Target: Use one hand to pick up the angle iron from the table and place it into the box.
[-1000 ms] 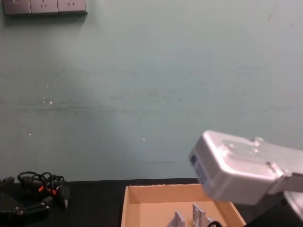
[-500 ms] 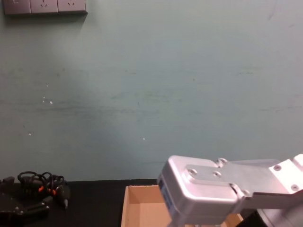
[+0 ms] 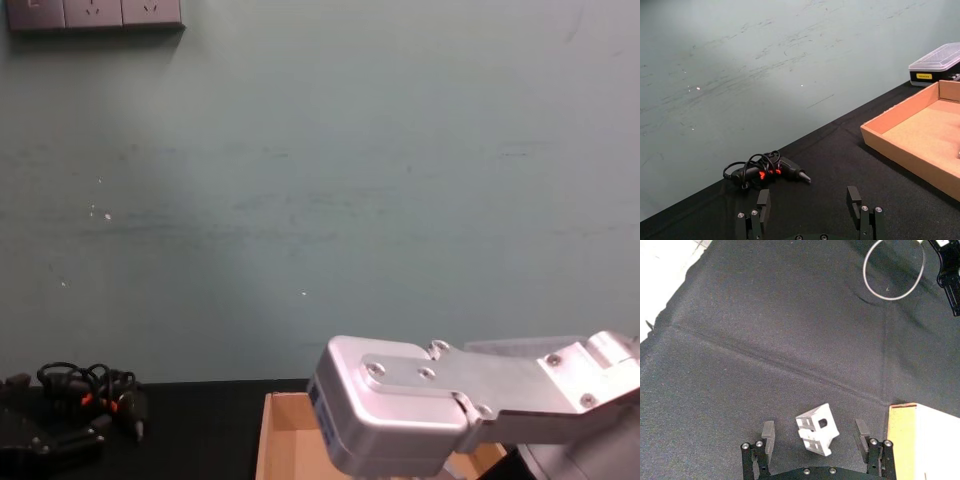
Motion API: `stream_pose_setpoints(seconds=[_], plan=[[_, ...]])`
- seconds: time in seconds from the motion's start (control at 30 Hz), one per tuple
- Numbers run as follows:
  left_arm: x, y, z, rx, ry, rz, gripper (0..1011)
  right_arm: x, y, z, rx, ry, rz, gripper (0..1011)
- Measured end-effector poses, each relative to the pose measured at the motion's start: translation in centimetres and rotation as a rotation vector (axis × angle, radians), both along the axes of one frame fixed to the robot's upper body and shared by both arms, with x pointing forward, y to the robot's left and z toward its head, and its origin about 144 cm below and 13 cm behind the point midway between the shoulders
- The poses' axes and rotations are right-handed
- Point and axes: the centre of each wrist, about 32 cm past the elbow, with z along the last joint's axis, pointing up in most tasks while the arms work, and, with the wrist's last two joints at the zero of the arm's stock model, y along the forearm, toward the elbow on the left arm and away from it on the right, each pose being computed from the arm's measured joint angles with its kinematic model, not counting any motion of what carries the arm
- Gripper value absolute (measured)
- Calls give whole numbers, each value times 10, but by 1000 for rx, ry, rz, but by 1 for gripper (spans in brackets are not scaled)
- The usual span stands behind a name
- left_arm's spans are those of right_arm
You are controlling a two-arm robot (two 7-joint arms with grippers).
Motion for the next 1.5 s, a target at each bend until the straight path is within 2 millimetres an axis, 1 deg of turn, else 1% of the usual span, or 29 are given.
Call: stream_pose_setpoints(seconds=[0.3, 0.33, 0.4, 0.43, 0.47, 0.7, 0.73, 0.8, 0.83, 0.87, 0.9, 0.93, 0.97, 1.0, 1.07, 1.13, 1.23, 1.27, 1.3, 1.43, 1.5], plan=[[0, 0, 0, 0, 0, 0, 1000, 2, 2, -3, -7, -3, -6, 1004], [0, 0, 0, 0, 0, 0, 1000, 2, 2, -3, -7, -4, -9, 997], [0, 0, 0, 0, 0, 0, 1000, 2, 2, -3, -7, -6, -15, 947], [0, 0, 0, 0, 0, 0, 1000, 2, 2, -3, -7, -6, -15, 947], [0, 0, 0, 0, 0, 0, 1000, 2, 1, -3, -5, -6, -21, 908], [0, 0, 0, 0, 0, 0, 1000, 3, 2, -2, 2, -8, -39, 735], [0, 0, 0, 0, 0, 0, 1000, 3, 1, -2, 3, -8, -39, 682], [0, 0, 0, 0, 0, 0, 1000, 3, 2, -2, 4, -7, -39, 634], [0, 0, 0, 0, 0, 0, 1000, 3, 2, -2, 4, -7, -40, 575], [0, 0, 0, 0, 0, 0, 1000, 3, 2, -3, 4, -7, -40, 556], [0, 0, 0, 0, 0, 0, 1000, 3, 2, -3, 4, -7, -41, 513], [0, 0, 0, 0, 0, 0, 1000, 3, 2, -3, 4, -6, -41, 513], [0, 0, 0, 0, 0, 0, 1000, 3, 2, -3, 5, -6, -41, 449], [0, 0, 0, 0, 0, 0, 1000, 3, 2, -3, 5, -6, -41, 429], [0, 0, 0, 0, 0, 0, 1000, 3, 1, -3, 8, -3, -43, 347], [0, 0, 0, 0, 0, 0, 1000, 3, 1, -3, 13, 1, -45, 306], [0, 0, 0, 0, 0, 0, 1000, 3, 1, -4, 16, 4, -45, 208], [0, 0, 0, 0, 0, 0, 1000, 3, 1, -4, 16, 5, -46, 190], [0, 0, 0, 0, 0, 0, 1000, 3, 1, -4, 17, 6, -46, 138], [0, 0, 0, 0, 0, 0, 1000, 3, 1, -4, 21, 8, -48, 58], [0, 0, 0, 0, 0, 0, 1000, 3, 0, -4, 24, 9, -54, 58]])
